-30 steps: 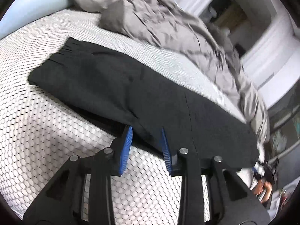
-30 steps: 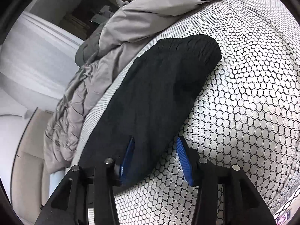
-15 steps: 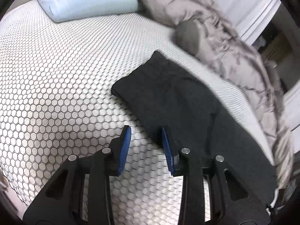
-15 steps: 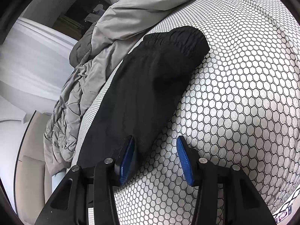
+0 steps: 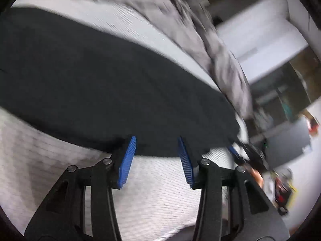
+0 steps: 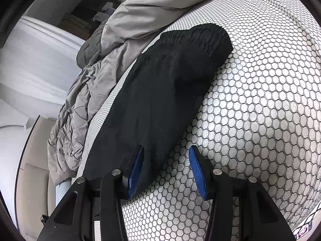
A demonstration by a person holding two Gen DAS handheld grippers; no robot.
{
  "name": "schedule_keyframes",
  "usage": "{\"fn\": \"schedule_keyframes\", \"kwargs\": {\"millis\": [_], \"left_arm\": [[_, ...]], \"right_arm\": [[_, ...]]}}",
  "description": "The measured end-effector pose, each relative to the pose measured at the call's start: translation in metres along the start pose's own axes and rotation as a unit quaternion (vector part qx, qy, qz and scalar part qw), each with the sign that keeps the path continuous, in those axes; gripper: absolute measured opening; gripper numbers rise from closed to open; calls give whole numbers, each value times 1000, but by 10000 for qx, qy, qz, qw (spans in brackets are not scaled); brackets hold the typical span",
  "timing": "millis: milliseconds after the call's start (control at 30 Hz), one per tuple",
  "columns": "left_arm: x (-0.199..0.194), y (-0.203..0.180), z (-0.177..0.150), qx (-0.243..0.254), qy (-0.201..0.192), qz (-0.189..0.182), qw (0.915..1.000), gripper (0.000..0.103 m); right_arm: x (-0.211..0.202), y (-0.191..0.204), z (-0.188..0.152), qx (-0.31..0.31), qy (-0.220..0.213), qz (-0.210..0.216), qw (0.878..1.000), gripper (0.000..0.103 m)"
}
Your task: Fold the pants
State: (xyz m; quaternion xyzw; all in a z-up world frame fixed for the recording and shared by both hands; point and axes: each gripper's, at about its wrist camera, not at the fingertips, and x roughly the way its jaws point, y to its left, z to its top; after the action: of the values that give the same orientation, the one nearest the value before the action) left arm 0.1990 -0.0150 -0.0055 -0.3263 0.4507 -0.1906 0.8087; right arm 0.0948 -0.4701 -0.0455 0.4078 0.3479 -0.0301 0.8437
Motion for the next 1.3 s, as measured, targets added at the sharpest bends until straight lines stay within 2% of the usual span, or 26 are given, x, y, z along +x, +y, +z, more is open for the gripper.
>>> {"fn": "schedule_keyframes", "kwargs": {"millis": [133, 267, 367, 467, 533, 600, 667, 833, 867, 933, 1000, 1033, 1067, 1133, 1200, 1300], "left_arm": [[47, -38, -13, 172, 441, -82, 9988, 39], [77, -48, -7, -44, 405, 111, 9991, 39], [93, -45, 2, -298, 264, 89, 9992, 39], [97, -49, 5, -317, 92, 11, 9995, 38], [96, -45, 10, -181, -58, 10, 9998, 8], [104, -44, 14, -27, -34, 97, 9999, 3], [99, -45, 13, 47, -55, 4, 10000, 1], [80, -45, 8, 307, 26, -106, 9995, 1], [83, -40, 6, 308, 109, -21, 9995, 2], [84, -24, 2, 211, 274, 359, 9988, 9], [84, -10, 4, -99, 336, 138, 9993, 11], [76, -7, 6, -185, 297, 87, 9993, 20], [68, -5, 6, -158, 219, 103, 9996, 26], [46, -3, 7, -75, -96, 208, 9997, 46], [16, 9, 9, -105, -530, 369, 9979, 56], [-13, 32, 12, -327, -867, 490, 9945, 56]], "right_arm": [[4, 5, -3, -87, 52, 10, 9999, 48], [6, 5, -4, -144, 89, 62, 9998, 48], [6, 1, -5, -178, 117, 134, 9997, 48], [4, -7, -6, -138, 140, 254, 9995, 48], [2, -13, -6, -82, 132, 357, 9992, 48], [1, -16, -6, -55, 142, 402, 9991, 48], [2, -18, -6, -28, 156, 436, 9989, 48], [-1, -21, -5, 15, 152, 471, 9988, 48], [-2, -23, -4, 14, 153, 465, 9988, 48], [-3, -23, -5, -1, 151, 434, 9989, 48], [-2, -20, -4, 1, 138, 440, 9989, 48], [-2, -20, -3, 13, 122, 448, 9989, 48], [-2, -19, -2, 51, 95, 477, 9988, 48], [-5, -25, 5, 171, -45, 568, 9982, 48], [-8, -34, 14, 319, -269, 635, 9971, 53], [-8, -55, 29, 1003, -659, 757, 9899, 55]]}}
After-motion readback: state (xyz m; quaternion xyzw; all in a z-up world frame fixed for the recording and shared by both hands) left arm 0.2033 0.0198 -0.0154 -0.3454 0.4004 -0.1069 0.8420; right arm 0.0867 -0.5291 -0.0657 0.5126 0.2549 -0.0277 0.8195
